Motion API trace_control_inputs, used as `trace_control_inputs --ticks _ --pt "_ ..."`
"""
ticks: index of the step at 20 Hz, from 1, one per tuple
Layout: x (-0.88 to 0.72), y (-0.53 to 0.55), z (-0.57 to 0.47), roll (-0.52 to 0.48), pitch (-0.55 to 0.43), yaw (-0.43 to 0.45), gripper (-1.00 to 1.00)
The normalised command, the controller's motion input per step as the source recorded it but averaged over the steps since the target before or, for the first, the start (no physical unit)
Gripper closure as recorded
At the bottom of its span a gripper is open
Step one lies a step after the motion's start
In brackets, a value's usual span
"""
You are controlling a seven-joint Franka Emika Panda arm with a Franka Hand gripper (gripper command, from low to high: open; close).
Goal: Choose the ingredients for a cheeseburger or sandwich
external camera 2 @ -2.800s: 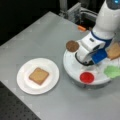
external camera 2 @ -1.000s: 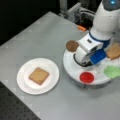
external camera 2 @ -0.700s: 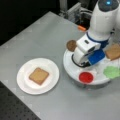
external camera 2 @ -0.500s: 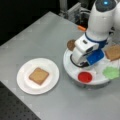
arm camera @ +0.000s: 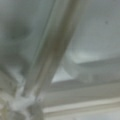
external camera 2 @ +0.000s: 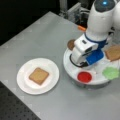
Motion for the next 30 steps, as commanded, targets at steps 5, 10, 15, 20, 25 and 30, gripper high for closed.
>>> trace_control_inputs --ticks 5,10,15,20,25,30 --pt "0.10 0.04 0.24 0.036 0.266 -0.087 -1.00" --pt "0.11 0.04 0.31 0.023 0.218 -0.039 -1.00" --pt "0.10 0.05 0.19 -0.006 0.141 -0.011 -1.00" --pt "0.07 0.05 0.18 -0.022 0.142 -0.023 -1.00" --pt "0.03 0.00 0.24 -0.053 0.122 -0.124 -1.00" --pt "-0.02 -0.01 0.17 -0.038 0.069 -0.167 -1.00"
